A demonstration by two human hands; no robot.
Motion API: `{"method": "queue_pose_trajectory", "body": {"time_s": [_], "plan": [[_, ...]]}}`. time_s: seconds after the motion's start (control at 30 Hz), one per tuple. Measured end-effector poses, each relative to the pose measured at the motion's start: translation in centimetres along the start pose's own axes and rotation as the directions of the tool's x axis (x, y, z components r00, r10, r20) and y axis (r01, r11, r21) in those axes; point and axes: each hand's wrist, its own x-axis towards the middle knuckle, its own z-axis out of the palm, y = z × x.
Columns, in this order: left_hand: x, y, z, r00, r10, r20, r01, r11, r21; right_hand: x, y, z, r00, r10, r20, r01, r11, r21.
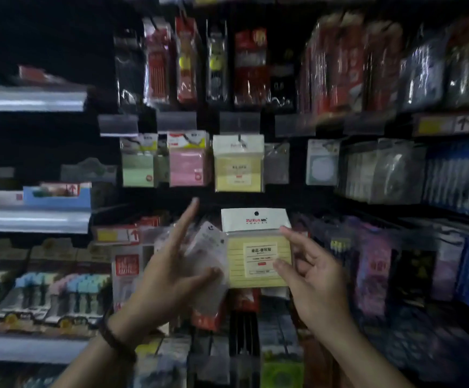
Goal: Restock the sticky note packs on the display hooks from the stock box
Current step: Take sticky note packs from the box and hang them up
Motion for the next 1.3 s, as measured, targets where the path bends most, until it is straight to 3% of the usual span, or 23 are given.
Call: {"method": "queue_pose_trajectory", "body": {"time_s": [0.1,0.2,0.3,0.63,1.07,1.2,1.3], "plan": [[2.5,2.8,-2.8,0.981,0.109,0.158,-0.169,0.881,0.442,3.1,-1.6,1.1,0.998,-0.069,-0.010,0.069,0.998,-0.004],[5.1,4.7,-4.5,0.967,-0.002,0.253,-0.155,0.787,0.597,6.2,-2.4,2.3,0.991,-0.124,-0.046,0.123,0.992,-0.031],[7.8,6.4,-5.2,0.957,-0.007,0.289,-0.208,0.679,0.704,9.1,-2.8,3.5,0.983,-0.181,-0.042,0.178,0.982,-0.069],[15.0,9.0,-6.0,0.948,0.014,0.317,-0.282,0.500,0.819,15.5,-1.7,7.0,0.960,-0.252,-0.120,0.251,0.968,-0.027],[19.0,7.8,-6.5,0.941,-0.017,0.337,-0.292,0.459,0.839,18.0,-0.4,7.1,0.966,-0.232,-0.115,0.225,0.972,-0.072],[19.1,7.6,-6.7,0.931,-0.074,0.358,-0.284,0.471,0.835,18.5,-0.5,6.9,0.974,-0.201,-0.099,0.186,0.972,-0.147],[18.6,6.6,-6.7,0.928,-0.101,0.359,-0.253,0.535,0.806,18.9,-0.8,7.0,0.977,-0.195,-0.086,0.159,0.937,-0.311]]}}
